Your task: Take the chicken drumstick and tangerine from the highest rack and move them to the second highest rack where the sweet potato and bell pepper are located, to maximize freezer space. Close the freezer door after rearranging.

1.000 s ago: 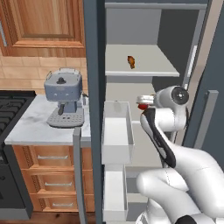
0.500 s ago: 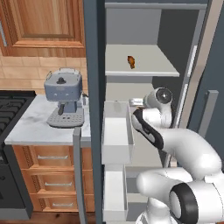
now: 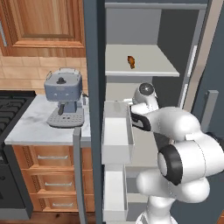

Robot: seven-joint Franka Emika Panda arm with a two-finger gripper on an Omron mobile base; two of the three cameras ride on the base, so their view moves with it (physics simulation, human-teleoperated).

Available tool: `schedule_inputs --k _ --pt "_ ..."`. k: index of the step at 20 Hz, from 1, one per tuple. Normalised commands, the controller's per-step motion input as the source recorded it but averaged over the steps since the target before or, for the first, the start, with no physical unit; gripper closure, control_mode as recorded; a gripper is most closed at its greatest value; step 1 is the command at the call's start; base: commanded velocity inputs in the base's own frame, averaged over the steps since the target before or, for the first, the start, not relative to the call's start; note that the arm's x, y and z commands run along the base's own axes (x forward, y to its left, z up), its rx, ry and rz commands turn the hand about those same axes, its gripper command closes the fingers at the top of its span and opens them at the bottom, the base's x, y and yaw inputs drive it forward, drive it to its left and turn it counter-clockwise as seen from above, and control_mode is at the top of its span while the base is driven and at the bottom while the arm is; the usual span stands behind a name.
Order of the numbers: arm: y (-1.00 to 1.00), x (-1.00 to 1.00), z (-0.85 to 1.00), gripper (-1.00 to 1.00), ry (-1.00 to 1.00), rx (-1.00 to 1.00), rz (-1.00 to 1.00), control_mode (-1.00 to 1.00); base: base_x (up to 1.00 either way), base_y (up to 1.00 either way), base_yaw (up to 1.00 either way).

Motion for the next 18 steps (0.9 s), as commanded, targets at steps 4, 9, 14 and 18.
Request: schedule_inputs --k 4,9,14,18 --pt "0.0 0.53 -0.47 1.0 0.0 -0.06 0.0 -1.0 0.0 0.0 0.0" --pt "0.0 0.66 -0.38 1.0 0.13 -0.01 0.0 -1.0 0.0 0.0 0.0" --pt "0.0 0.58 -0.31 1.0 0.1 0.0 0.01 -1.0 0.0 0.0 0.0" --pt "0.0 0.42 -0.32 -1.0 0.03 0.0 0.01 -1.0 0.0 0.0 0.0"
